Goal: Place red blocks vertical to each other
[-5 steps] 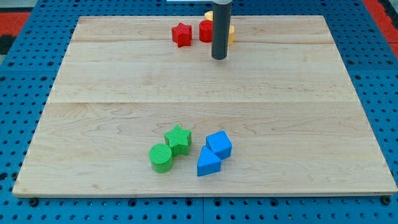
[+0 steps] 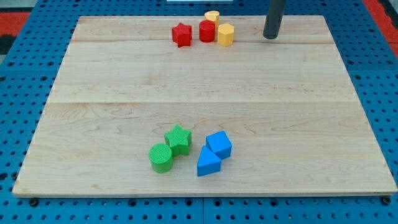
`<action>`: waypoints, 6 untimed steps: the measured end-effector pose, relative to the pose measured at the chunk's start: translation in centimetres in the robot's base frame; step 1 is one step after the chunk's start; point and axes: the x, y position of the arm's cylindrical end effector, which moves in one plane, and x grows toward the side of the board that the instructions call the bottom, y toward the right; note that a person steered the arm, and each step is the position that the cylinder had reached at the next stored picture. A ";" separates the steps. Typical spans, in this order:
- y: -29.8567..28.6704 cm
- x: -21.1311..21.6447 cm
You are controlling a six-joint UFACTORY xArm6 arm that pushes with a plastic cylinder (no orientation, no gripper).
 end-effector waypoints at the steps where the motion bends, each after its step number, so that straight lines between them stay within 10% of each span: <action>1: -4.3 -1.8; 6: -22.0 1.2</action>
